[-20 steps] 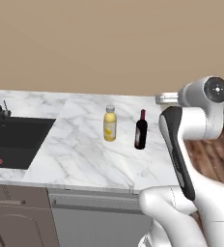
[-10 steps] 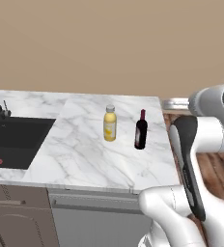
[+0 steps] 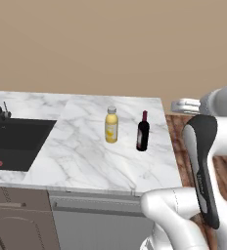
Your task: Move the drinks to the dining counter.
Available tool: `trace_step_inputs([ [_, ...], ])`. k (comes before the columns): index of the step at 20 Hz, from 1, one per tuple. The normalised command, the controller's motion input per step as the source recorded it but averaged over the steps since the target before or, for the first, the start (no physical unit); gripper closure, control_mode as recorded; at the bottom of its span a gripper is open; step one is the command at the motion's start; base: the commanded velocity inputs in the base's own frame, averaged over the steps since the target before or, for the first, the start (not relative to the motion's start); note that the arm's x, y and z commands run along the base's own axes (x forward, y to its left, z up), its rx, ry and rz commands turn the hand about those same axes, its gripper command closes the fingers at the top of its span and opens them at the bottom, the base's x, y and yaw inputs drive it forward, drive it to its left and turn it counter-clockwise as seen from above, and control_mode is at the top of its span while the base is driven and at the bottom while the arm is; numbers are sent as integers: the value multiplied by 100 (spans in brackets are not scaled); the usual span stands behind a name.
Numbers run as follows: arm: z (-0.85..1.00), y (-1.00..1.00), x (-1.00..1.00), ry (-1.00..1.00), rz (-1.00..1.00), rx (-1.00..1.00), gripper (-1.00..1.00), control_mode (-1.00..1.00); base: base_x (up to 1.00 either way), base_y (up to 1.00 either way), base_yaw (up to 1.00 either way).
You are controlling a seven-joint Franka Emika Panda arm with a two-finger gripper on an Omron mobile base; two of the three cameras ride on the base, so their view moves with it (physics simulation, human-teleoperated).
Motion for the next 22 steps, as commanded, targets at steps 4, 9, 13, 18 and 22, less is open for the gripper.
trace_step_inputs([
  [4,0,0,-6,3,0,4,-100,100,0,-4,-1],
  [9,0,0,0,0,0,0,-100,100,0,-1,-37],
  [13,0,0,0,0,0,0,-100,100,0,-1,-97],
  [18,0,0,0,0,0,0,-100,100,0,0,-100],
  [22,0,0,0,0,0,0,-100,100,0,0,-100],
])
